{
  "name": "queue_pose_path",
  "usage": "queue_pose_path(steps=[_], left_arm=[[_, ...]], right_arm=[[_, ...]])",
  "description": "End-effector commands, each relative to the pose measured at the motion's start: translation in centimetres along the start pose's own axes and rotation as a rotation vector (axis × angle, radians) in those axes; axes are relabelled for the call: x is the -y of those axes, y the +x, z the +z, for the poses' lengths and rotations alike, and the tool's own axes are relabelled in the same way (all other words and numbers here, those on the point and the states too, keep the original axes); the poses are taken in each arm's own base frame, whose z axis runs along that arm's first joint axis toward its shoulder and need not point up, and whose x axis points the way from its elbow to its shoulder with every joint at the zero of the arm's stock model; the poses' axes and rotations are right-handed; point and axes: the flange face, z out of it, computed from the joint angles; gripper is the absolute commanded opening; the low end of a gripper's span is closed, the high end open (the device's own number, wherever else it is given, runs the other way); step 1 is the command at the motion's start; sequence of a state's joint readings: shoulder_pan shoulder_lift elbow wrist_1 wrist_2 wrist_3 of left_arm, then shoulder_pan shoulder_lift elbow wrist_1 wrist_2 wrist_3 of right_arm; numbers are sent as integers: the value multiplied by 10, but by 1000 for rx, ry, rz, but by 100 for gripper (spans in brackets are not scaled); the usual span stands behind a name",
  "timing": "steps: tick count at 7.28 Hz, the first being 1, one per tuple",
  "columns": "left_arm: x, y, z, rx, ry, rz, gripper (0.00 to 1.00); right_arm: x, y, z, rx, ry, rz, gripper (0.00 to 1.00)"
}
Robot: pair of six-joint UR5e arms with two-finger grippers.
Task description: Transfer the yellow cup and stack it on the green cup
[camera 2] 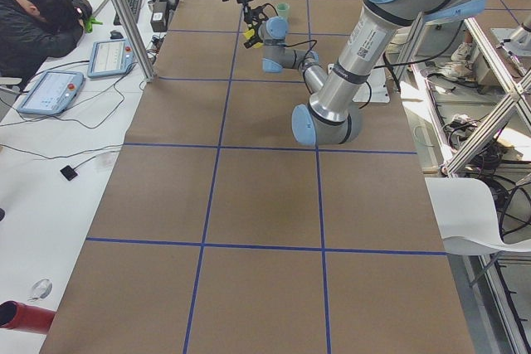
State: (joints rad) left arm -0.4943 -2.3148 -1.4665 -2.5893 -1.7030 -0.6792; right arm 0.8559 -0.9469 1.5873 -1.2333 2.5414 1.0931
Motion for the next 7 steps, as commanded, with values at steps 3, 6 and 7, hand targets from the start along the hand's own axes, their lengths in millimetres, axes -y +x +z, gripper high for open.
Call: queue_pose_path(steps=[3, 6, 7], left_arm=[[3, -3, -2, 3, 4, -7, 100], [7, -4, -7, -2, 14, -13, 100], [6, -5, -8, -2, 16, -20, 100]], right_arm=[[4, 17, 1, -30, 33, 21, 0], [40, 74, -38, -103, 152, 101, 0], [54, 110, -55, -132, 178, 107, 0]])
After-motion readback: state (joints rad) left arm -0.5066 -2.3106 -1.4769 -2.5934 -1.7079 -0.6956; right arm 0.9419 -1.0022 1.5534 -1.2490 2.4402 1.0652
